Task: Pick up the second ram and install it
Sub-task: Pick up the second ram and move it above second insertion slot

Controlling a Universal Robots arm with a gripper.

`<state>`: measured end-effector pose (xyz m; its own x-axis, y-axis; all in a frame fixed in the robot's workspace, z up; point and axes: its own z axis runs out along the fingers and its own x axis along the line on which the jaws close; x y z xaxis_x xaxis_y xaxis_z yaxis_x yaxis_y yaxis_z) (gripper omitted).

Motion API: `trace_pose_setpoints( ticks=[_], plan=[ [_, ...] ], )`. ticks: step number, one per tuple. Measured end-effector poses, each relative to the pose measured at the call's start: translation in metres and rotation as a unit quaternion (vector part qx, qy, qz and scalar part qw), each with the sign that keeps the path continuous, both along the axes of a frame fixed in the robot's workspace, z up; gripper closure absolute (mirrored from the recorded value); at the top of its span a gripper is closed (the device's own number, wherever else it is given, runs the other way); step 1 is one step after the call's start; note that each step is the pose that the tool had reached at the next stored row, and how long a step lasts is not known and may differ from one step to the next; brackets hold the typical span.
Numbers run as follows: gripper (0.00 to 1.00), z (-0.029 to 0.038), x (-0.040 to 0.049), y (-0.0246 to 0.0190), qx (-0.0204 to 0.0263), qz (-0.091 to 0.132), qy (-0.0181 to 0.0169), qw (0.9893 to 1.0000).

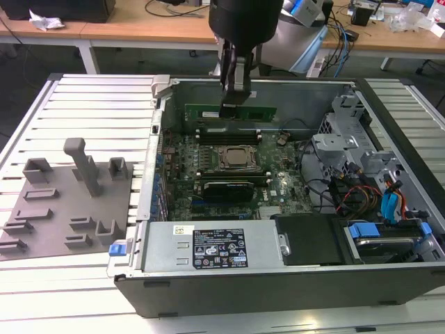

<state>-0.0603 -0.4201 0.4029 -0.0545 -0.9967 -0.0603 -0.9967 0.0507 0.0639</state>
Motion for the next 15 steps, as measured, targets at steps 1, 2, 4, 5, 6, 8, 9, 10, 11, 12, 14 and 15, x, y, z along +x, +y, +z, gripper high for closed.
trace_pose_setpoints(
  ticks=[1, 2, 4, 5, 6, 8, 9, 10, 11, 12, 14, 15],
  plan=[
    [0.86, -0.0019, 0.0017, 0.0001, 0.0, 0.0, 0.0001, 1.0],
    [0.86, -0.0031, 0.0029, 0.0002, 0.0, 0.0, 0.0002, 1.0],
    [0.86, -0.0062, 0.0061, 0.0005, 0.0, 0.0, 0.0003, 1.0],
    [0.86, -0.007, 0.0069, 0.0006, 0.0, 0.0, 0.0003, 1.0],
    [0.86, -0.0078, 0.0078, 0.0007, 0.0, 0.0, 0.0004, 1.0],
    [0.86, -0.01, 0.0102, 0.001, 0.0, 0.0, 0.0005, 1.0],
    [0.86, -0.011, 0.0111, 0.0011, 0.0, 0.0, 0.0005, 1.0],
    [0.86, -0.0119, 0.0122, 0.0011, 0.0, 0.0, 0.0006, 1.0],
    [0.86, -0.0129, 0.0134, 0.0012, 0.0, 0.0, 0.0006, 1.0],
    [0.86, -0.014, 0.0145, 0.0014, 0.0, 0.0, 0.0007, 1.0],
    [0.86, -0.017, 0.0178, 0.0016, 0.0, 0.0, 0.0008, 1.0],
    [0.86, -0.018, 0.019, 0.0017, 0.0, 0.0, 0.0008, 1.0]
  ],
)
